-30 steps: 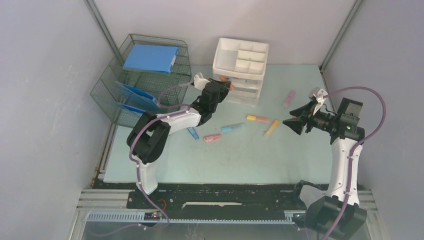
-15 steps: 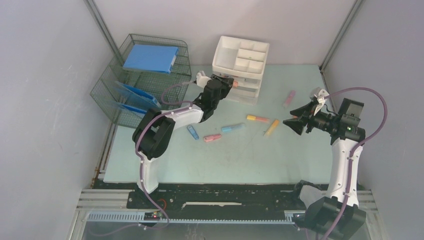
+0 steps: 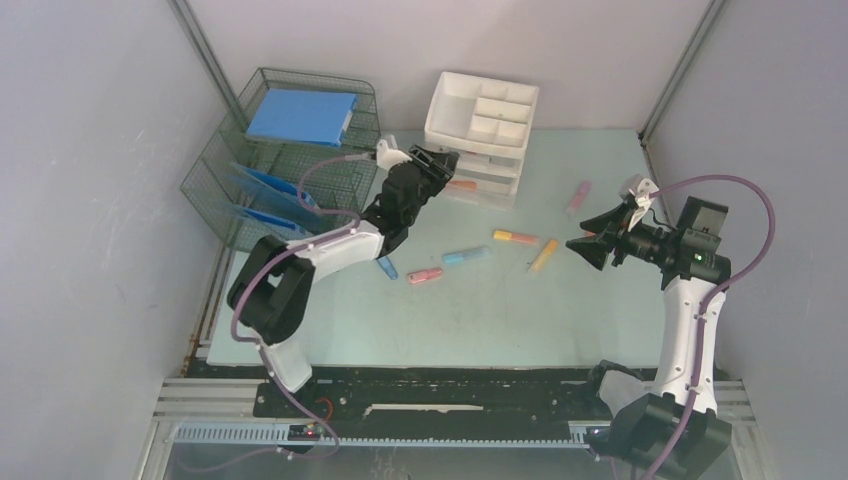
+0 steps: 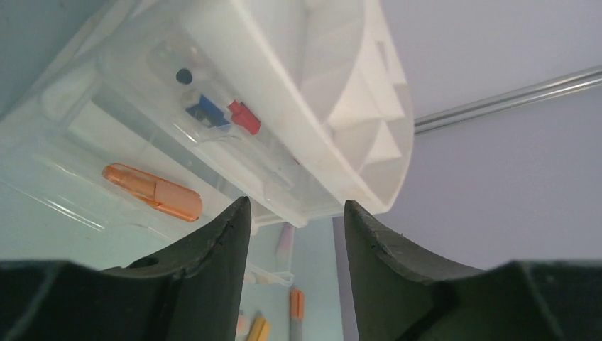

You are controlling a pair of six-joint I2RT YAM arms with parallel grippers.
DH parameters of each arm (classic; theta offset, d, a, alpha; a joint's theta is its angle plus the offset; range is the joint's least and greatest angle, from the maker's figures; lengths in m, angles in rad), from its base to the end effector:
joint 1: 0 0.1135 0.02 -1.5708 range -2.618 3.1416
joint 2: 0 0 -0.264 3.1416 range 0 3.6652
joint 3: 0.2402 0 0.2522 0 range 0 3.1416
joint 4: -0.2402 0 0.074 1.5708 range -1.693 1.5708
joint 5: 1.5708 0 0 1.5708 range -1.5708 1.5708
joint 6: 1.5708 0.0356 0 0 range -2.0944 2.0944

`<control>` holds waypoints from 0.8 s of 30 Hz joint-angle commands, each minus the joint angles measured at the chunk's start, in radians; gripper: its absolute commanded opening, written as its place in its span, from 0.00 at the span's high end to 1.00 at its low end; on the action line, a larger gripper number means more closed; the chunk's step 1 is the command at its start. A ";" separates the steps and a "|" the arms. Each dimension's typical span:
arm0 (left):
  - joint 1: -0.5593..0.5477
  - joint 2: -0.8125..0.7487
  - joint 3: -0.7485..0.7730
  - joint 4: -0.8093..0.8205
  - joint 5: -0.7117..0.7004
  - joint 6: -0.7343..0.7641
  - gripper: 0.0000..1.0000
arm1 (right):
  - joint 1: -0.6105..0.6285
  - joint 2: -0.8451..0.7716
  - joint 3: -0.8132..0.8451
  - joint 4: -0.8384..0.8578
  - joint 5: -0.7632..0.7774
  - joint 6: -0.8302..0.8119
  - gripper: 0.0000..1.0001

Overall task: Organize the desk
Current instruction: Place the stationery in the drawer.

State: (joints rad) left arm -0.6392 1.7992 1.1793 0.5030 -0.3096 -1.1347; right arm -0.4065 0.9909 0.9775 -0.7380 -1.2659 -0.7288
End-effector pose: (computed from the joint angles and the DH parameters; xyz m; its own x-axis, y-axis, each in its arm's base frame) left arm 0.3445 -0.2426 0.2646 -0.3344 -0.8271 -0.4517 0.0526 0.4622 -0.8852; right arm 0.1815 -0.0412 0.3332 -0.1204 -0.1658 -0.9788 -0.8066 0.5911 -0.0009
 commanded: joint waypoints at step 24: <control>-0.050 -0.776 -0.552 -0.466 -0.288 0.303 0.00 | -0.010 -0.005 0.024 -0.010 -0.021 -0.020 0.36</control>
State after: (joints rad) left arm -0.6853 1.0660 0.6098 0.3450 -0.4854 -0.6777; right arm -0.4126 0.9901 0.9775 -0.7425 -1.2663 -0.7319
